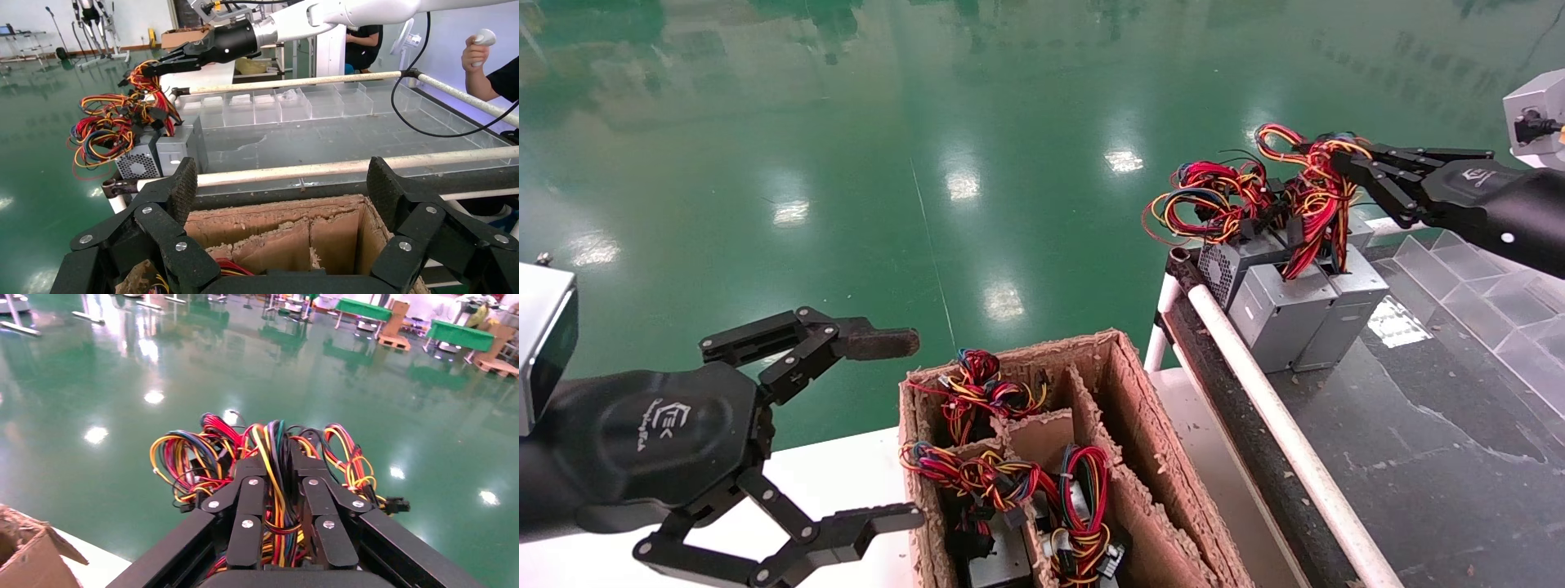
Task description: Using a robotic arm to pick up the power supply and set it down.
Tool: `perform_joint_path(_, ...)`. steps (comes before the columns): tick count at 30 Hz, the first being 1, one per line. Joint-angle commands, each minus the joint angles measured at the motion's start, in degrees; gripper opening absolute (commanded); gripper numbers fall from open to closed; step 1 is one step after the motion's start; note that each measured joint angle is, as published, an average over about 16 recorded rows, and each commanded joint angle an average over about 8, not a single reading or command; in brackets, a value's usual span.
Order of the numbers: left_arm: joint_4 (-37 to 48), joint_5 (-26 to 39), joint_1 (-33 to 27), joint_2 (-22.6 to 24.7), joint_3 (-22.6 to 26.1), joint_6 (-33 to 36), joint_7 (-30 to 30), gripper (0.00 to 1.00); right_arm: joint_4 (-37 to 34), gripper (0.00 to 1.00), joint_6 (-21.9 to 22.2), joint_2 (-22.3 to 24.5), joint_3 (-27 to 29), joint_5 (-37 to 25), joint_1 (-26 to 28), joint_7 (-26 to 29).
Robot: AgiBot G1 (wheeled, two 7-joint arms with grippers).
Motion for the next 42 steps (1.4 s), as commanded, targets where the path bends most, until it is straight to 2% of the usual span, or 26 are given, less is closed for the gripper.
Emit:
perform_joint_path(1,0.00,0.00,0.00,0.00,0.00,0.00,0.00,1.00,0.02,1.00,-0.56,0.03,-0.05,-0.07,0.01,-0.04)
perform_joint_path(15,0.00,-0.01,0.00,-0.01,0.01,-0.01,0.01,1.00,-0.72,1.00,0.26,1.21,0.27,0.39,0.77,0.21)
perform_joint_path(27,0.02,-0.02,0.01,-0.01,0.01,-0.03,0.01,1.00,0.00,1.00,-2.88,2.29,1.99,3.08,0.70,1.87)
perform_joint_path(42,0.04,-0.03,0.00,-0.01,0.03,-0.03,0.02,1.00,16.57,1.00,-5.53,4.99,2.69,7.66,-7.90,8.33)
